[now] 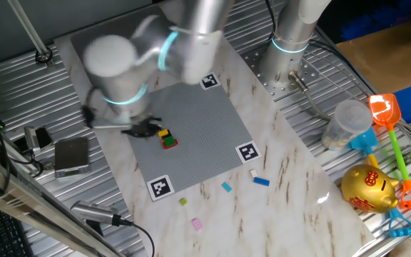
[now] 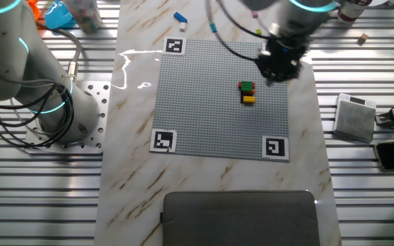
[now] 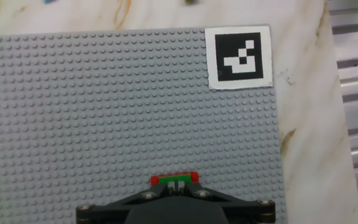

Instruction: Build with small Lego blocks

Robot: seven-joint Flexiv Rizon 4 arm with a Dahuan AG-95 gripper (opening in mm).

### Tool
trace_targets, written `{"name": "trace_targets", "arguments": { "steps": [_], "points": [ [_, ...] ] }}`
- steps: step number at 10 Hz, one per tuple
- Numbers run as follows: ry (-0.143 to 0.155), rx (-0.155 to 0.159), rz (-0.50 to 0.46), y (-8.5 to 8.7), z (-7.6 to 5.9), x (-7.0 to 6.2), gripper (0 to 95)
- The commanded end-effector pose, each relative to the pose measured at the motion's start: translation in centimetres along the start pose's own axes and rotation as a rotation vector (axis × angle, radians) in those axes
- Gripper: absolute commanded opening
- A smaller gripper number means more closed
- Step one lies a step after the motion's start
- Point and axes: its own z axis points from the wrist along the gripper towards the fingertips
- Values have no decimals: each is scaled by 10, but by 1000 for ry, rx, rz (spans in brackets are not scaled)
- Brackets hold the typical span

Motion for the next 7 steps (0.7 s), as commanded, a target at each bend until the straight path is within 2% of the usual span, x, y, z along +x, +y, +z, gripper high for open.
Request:
{"name": "trace_targets", "arguments": {
  "steps": [1,2,7],
  "points": [
    [-14,4,-51,-19,-4,18,0],
    [-17,-6,-49,-26,-6,31,0],
    [-29,-10,-61,-30,-8,58,0]
  ]
}}
